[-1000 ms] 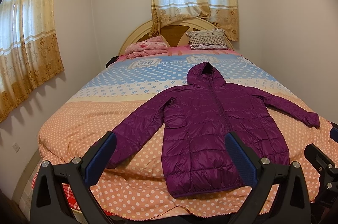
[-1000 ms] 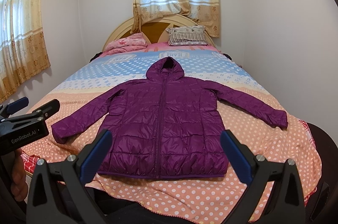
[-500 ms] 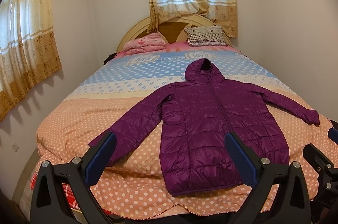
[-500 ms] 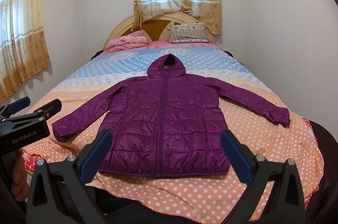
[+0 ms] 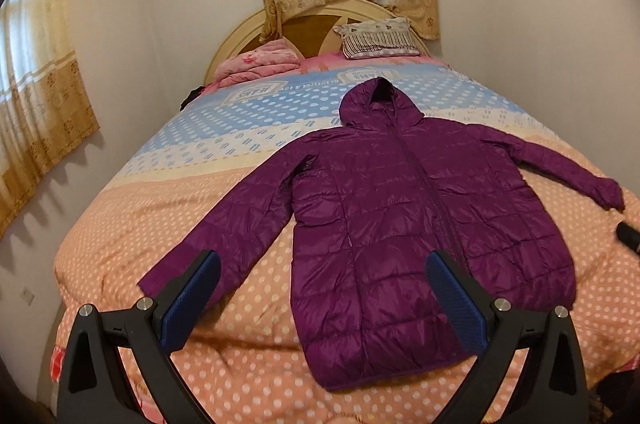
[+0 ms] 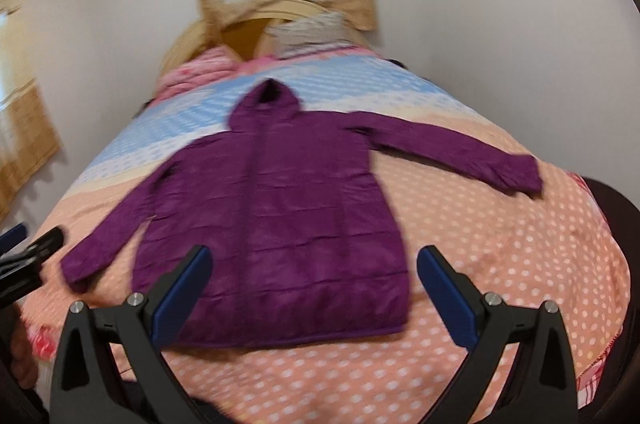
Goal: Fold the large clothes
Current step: 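Reach the right gripper to the nearest sleeve cuff and close on it, then carry the sleeve across the jacket body with the right gripper and release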
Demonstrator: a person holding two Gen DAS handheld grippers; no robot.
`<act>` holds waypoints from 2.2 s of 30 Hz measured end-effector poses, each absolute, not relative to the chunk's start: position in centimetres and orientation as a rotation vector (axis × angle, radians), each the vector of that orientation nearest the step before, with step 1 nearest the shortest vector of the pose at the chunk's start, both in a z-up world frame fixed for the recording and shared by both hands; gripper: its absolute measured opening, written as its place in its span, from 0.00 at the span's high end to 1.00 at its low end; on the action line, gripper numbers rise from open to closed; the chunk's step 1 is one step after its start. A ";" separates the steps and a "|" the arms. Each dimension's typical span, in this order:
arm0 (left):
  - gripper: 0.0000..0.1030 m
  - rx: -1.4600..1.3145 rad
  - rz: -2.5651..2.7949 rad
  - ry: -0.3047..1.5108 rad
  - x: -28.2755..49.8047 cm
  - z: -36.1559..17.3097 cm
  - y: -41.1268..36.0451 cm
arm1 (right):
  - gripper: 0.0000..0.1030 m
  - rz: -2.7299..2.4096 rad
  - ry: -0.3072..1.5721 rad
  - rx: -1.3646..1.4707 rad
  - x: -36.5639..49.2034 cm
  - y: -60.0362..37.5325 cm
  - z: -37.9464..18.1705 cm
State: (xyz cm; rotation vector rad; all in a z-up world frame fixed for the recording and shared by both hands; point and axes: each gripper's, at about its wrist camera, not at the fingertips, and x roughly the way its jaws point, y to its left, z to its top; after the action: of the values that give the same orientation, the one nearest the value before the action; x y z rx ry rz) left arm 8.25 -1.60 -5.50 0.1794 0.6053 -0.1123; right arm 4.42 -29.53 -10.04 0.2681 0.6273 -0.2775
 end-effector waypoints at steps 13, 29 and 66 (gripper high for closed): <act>0.01 0.273 -0.002 0.606 23.1 -10.4 -3.6 | 0.01 -0.745 0.694 0.421 9.1 -51.3 -14.2; 0.01 0.288 0.217 0.731 36.9 -15.3 0.5 | 0.86 -0.775 0.840 0.453 12.9 -59.5 -17.7; 0.01 0.197 0.305 0.739 36.5 -15.4 7.4 | 0.23 0.038 0.729 -0.029 31.5 -22.5 -15.7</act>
State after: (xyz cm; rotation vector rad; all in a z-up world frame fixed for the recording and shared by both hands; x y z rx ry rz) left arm 36.52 7.43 -15.44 0.1975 0.7395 0.3052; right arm 31.51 -22.54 -15.69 -0.0293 0.7292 0.0376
